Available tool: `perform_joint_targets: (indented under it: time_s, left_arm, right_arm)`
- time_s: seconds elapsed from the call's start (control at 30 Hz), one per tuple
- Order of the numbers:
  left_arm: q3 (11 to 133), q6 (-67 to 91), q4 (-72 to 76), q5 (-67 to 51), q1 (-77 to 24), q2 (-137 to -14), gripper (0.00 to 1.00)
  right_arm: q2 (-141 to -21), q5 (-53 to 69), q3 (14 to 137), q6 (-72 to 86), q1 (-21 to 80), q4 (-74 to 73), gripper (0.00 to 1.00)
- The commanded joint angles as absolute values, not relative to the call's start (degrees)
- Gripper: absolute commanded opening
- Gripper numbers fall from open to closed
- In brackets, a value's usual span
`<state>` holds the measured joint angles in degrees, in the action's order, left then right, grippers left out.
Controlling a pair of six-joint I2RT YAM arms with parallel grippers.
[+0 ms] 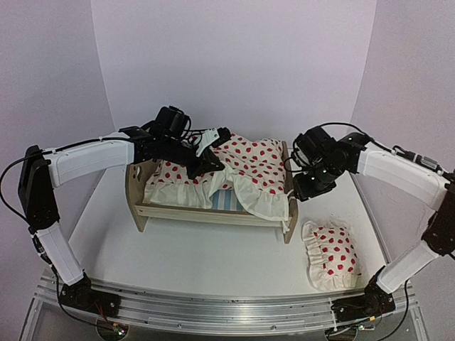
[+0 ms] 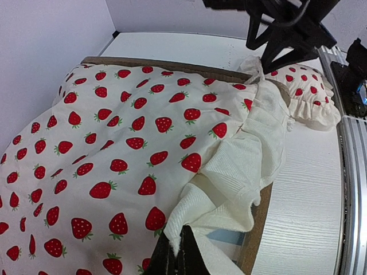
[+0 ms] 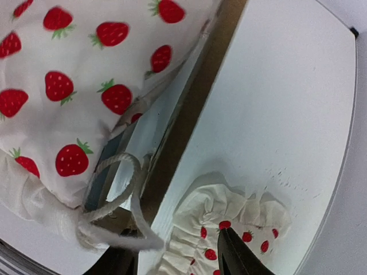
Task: Set up the pet bed
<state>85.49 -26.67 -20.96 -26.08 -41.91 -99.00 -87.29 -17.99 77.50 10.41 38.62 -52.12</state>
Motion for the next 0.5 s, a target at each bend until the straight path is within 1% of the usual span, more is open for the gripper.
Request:
perform_joint_targets:
  time_s: [0.0,0.07,0.13,0.2,0.27,0.47]
  left_arm:
    - [85.95,-24.57,-20.13,-28.18,-41.75,-96.68,0.0]
    - [85.94,-24.48,-19.56,-27.95,-41.76,-96.78,0.0]
    - [86.24,-24.53,-19.06,-27.16,-41.77,-96.88,0.0]
    - [86.37,-24.86,-18.85,-26.85,-41.75,-97.01,0.0]
    - [86.37,-25.17,-18.99,-26.8,-41.75,-97.1,0.0]
    - [86.97,-25.26,-19.72,-27.05,-41.75,-97.47,0.0]
  right_arm:
    - [-77.04,-9.53,75.06,22.06,38.08,-52.38,0.57]
    - [-74.19,-7.83,69.95,26.5,39.64,-51.47,0.64]
    - [-71.65,-7.9,63.74,30.07,44.6,-46.57,0.67]
    - [-69.03,-8.53,55.6,32.13,48.77,-38.64,0.65]
    - [-68.56,-9.97,50.96,32.48,51.36,-30.67,0.62]
    - [-74.11,-15.45,49.23,28.85,51.83,-21.08,0.55]
